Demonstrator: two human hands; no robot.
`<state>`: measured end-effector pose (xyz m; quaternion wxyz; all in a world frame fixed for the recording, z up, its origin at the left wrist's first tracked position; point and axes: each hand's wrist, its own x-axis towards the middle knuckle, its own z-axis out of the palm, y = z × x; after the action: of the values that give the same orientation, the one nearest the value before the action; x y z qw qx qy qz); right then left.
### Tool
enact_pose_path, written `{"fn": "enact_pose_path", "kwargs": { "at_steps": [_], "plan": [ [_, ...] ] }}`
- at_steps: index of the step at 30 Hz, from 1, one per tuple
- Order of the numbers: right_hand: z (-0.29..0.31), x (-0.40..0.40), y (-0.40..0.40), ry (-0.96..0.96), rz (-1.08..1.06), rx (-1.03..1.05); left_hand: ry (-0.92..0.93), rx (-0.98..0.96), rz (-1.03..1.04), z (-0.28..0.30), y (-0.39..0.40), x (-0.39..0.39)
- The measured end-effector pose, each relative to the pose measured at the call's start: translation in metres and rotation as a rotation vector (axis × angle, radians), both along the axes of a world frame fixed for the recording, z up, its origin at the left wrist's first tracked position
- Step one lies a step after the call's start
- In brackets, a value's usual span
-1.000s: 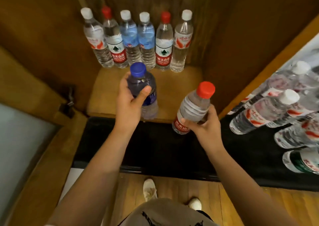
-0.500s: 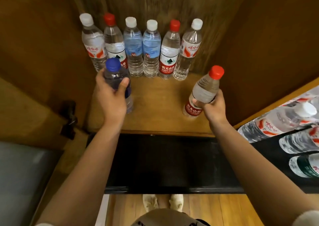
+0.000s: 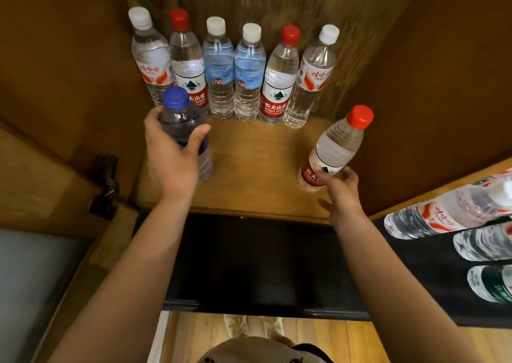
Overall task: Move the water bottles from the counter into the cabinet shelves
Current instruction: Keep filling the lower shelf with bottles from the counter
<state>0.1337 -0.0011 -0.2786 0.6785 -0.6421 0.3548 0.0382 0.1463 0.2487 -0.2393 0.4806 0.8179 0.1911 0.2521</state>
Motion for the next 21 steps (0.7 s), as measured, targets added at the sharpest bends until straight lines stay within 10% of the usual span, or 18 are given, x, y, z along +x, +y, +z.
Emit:
{"fn": "enact_pose_path", "kwargs": {
  "at_steps": [12,21],
  "plan": [
    [-0.002,0.041,0.021,-0.059,-0.181,0.016,0.044,-0.024,0.002,-0.011,-0.002,-0.005],
    [0.007,0.129,0.006,-0.024,-0.134,-0.038,0.203,-0.490,0.033,-0.045,-0.002,-0.003]
  ]
}}
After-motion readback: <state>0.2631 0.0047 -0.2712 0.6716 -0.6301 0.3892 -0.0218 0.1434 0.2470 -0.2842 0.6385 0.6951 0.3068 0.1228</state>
